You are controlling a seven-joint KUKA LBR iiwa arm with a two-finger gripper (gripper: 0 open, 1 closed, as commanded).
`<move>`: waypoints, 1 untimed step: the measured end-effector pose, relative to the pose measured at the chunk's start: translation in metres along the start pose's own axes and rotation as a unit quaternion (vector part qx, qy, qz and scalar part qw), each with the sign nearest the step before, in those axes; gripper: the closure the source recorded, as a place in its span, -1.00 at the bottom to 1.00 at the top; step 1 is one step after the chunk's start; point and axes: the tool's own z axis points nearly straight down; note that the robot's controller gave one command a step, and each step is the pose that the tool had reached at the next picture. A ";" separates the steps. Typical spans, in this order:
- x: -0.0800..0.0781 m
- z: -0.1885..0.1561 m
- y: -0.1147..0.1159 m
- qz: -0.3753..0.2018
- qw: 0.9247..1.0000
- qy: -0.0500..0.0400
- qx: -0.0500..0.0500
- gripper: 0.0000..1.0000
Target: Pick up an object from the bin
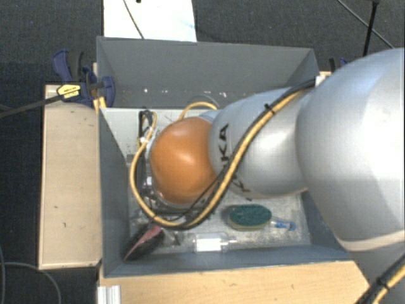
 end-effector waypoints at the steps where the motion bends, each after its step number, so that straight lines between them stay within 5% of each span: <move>1: -0.005 -0.128 -0.010 -0.007 1.000 -0.003 0.002 1.00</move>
Offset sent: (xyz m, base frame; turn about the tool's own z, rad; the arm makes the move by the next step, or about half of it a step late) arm 0.0105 -0.0017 0.1235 -0.0185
